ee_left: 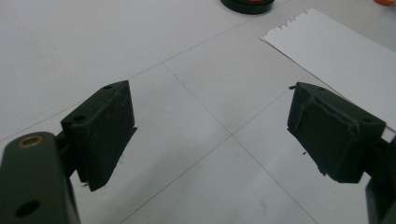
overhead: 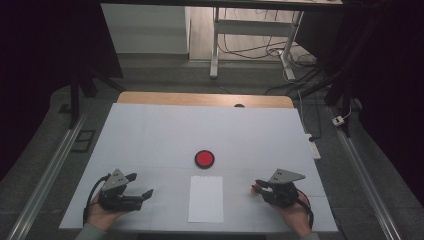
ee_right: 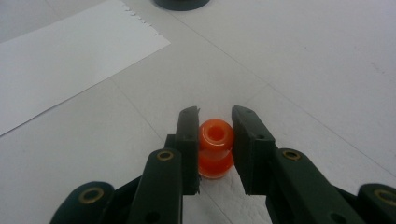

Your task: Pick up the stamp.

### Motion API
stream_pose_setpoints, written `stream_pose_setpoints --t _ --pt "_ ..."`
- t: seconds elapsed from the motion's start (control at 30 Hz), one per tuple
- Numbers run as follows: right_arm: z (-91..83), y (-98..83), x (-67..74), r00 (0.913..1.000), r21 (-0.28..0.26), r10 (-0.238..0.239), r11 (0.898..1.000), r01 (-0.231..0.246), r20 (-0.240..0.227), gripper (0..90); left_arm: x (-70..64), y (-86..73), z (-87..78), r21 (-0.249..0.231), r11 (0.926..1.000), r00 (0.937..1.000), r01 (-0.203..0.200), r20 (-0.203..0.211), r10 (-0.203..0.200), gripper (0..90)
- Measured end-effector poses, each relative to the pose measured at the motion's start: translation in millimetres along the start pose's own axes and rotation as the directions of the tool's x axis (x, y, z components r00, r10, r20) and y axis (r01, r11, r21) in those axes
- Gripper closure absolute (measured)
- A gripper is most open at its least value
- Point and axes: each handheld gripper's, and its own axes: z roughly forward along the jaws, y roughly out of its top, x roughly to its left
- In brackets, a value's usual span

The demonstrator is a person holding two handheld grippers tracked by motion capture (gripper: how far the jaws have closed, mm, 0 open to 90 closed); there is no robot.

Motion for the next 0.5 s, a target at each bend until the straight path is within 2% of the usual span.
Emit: stream_pose_setpoints --t 0.13,0.5 --pt "-0.2 0.2 0.1 1.0000 -0.001 0.000 1.000 0.000 0.000 72.4 -0.1 -0.4 -0.1 0.000 1.0000 1.0000 0.001 0.000 -0.001 15.4" --pt "-6.5 3.8 -1.8 0.9998 -0.055 0.018 0.998 -0.017 0.011 72.5 -0.2 -0.6 -0.3 0.001 1.0000 1.0000 0.000 0.000 0.000 15.4"
